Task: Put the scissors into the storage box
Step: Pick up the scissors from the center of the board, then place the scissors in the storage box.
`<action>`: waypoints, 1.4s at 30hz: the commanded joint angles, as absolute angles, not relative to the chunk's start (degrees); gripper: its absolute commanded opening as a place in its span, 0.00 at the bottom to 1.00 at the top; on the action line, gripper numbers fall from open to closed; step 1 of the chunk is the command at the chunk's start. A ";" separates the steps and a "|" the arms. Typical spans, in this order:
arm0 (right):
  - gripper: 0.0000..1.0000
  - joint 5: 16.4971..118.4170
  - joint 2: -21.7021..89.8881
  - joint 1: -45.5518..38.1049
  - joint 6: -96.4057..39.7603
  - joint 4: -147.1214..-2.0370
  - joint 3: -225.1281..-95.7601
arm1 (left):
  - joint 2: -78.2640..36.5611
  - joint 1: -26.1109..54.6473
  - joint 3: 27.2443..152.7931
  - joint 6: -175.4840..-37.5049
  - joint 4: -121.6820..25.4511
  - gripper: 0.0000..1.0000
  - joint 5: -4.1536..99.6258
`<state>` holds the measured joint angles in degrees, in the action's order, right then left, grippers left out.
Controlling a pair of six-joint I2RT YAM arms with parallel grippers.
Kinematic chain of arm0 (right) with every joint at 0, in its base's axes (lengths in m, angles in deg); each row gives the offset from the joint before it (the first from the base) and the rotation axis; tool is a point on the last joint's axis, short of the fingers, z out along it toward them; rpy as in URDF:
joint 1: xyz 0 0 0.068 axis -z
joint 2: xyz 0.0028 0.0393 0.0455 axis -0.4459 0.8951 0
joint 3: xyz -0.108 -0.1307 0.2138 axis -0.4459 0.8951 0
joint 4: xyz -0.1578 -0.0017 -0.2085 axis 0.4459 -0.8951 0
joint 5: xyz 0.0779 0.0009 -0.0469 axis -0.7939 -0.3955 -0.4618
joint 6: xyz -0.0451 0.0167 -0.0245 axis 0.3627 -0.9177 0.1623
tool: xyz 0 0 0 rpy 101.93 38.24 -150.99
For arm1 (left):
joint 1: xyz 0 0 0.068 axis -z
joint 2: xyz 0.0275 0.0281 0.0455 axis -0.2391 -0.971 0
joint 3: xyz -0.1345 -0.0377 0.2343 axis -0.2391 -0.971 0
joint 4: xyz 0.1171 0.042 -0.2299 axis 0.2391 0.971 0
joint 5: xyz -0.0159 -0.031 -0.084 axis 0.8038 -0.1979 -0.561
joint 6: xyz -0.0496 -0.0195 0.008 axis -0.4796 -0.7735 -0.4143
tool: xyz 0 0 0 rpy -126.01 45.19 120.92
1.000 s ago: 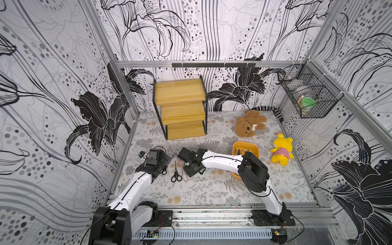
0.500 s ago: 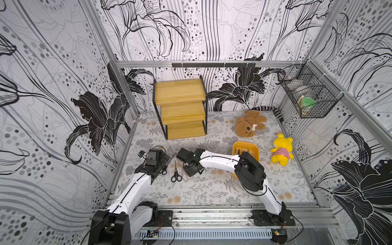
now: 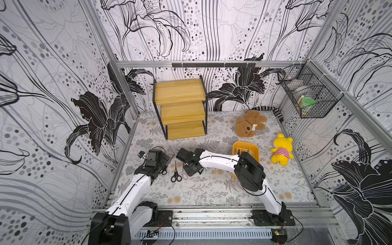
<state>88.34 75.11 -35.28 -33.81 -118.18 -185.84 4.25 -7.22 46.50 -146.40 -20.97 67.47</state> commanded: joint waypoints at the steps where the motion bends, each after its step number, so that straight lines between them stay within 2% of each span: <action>1: 0.00 91.70 75.12 -35.11 -33.48 -120.35 -184.58 | 4.74 -7.68 45.57 -145.97 -23.71 0.97 66.01; 20: 0.00 90.59 54.81 -26.86 -36.44 -110.45 -170.05 | 2.07 -6.27 44.59 -145.08 -36.14 0.97 51.15; 32: 0.00 95.34 39.42 -18.55 -40.64 -109.03 -157.52 | -6.03 6.62 52.51 -140.64 -35.02 0.97 52.78; 42: 0.00 96.59 27.80 -6.40 -37.67 -111.93 -149.00 | -17.23 17.62 63.41 -135.83 -29.44 0.97 56.75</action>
<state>94.96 30.29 -8.37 -38.73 -110.01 -150.76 -15.03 16.08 60.81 -138.86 -32.03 54.86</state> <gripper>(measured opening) 0.074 0.974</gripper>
